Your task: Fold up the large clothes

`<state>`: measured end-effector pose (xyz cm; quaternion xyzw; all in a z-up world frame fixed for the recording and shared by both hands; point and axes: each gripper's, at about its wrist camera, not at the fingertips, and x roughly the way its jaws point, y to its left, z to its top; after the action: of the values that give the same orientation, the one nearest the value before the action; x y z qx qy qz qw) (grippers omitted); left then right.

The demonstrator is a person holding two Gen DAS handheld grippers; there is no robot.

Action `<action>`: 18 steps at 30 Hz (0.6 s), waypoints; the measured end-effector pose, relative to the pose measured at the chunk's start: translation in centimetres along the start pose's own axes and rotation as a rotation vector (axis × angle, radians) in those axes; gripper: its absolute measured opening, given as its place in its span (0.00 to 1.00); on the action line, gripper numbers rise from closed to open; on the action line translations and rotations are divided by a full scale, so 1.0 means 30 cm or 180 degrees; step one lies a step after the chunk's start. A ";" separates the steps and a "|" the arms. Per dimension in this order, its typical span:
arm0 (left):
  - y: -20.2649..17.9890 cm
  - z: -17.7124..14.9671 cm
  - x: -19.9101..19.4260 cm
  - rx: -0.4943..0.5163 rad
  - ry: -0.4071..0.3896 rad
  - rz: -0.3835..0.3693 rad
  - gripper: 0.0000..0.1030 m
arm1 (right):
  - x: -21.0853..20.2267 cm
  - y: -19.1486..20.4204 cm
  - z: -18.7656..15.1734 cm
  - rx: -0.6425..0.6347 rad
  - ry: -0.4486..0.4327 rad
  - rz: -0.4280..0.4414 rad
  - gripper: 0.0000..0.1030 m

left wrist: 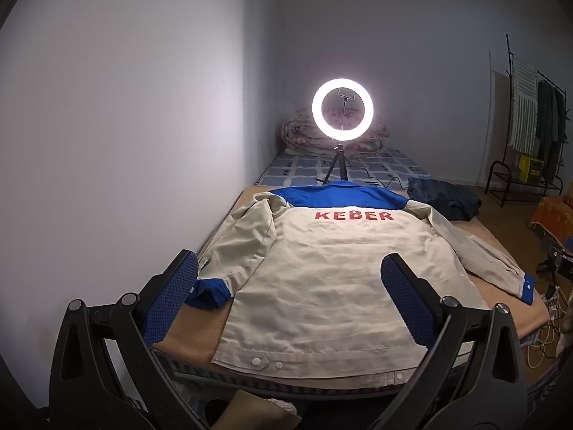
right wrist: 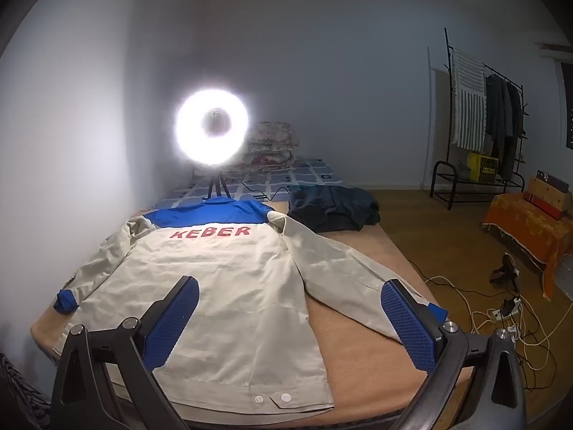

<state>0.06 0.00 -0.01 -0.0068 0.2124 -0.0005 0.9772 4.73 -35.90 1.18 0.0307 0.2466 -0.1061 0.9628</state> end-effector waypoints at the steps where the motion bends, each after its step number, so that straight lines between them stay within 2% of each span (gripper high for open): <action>1: 0.000 -0.001 -0.002 -0.0001 -0.0042 0.0002 1.00 | 0.000 0.001 0.000 -0.0003 0.0001 0.0001 1.00; 18: 0.000 -0.001 0.000 -0.0010 -0.0058 0.0003 1.00 | -0.004 0.020 0.013 -0.0027 -0.0024 -0.0001 1.00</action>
<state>0.03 0.01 -0.04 -0.0083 0.2036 0.0003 0.9790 4.95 -35.34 1.58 0.0261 0.2433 -0.1053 0.9639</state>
